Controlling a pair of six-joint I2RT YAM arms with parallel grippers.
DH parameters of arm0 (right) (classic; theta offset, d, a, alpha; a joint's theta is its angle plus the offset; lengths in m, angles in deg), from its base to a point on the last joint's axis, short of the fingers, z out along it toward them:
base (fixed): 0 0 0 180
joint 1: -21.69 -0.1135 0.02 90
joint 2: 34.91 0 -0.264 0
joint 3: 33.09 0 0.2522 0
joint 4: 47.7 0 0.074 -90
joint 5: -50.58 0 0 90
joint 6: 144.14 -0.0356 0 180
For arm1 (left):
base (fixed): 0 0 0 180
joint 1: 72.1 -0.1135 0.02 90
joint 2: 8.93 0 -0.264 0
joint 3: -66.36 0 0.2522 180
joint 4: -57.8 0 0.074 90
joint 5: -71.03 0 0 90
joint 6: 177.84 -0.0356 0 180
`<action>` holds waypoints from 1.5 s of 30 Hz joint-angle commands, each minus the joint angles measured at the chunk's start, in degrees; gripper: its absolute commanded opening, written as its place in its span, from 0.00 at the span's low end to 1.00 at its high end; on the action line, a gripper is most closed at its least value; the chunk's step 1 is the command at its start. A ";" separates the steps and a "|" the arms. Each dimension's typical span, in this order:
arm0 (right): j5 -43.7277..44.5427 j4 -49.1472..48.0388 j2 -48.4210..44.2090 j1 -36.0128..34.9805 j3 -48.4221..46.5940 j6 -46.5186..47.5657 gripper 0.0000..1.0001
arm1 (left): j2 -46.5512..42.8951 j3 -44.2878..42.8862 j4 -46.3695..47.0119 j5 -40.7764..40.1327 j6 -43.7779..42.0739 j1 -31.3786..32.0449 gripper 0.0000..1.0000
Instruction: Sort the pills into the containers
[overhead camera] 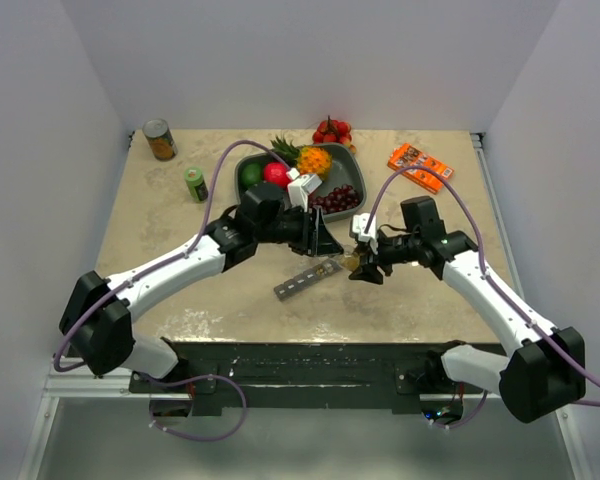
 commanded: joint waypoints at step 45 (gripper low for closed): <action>-14.65 3.81 0.56 0.17 -4.23 2.45 0.00 | 5.30 -12.53 -17.16 2.97 -32.63 3.42 0.56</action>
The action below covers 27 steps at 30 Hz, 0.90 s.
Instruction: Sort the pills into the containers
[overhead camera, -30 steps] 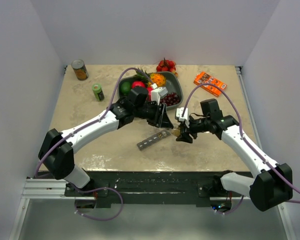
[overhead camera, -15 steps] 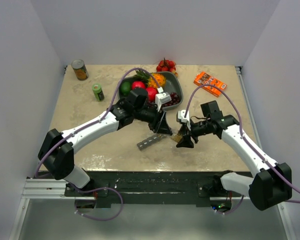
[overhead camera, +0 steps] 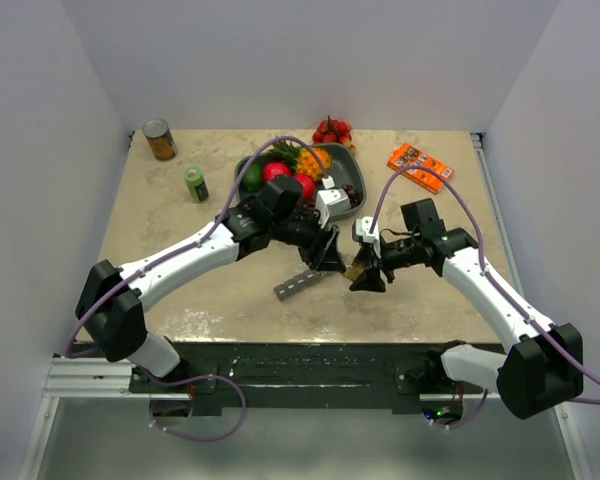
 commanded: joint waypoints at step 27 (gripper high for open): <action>-6.45 -3.77 -1.50 -0.29 -3.29 1.05 0.00 | -16.63 3.19 0.97 -17.21 0.82 2.78 0.99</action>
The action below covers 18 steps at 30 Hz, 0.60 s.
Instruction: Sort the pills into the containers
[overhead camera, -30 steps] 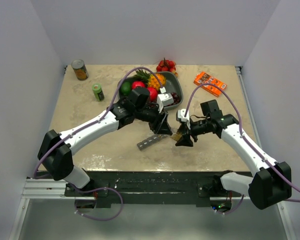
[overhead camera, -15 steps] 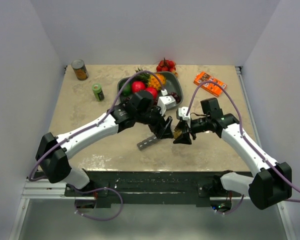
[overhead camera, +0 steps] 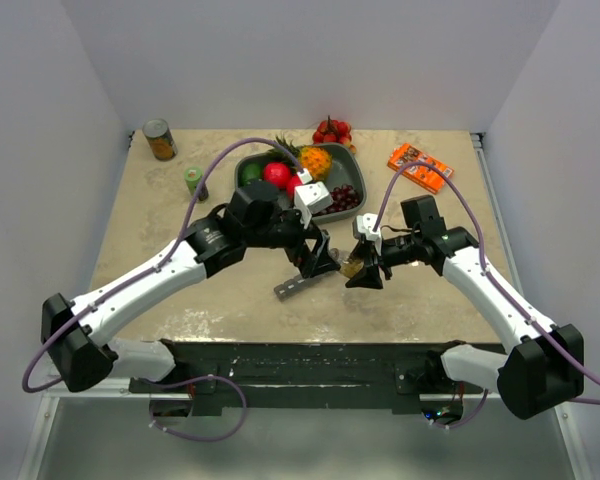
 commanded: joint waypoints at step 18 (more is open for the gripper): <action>-0.79 -1.96 -1.17 -0.03 -1.98 -0.16 0.00 | -6.05 10.52 14.61 -12.34 30.60 1.18 0.82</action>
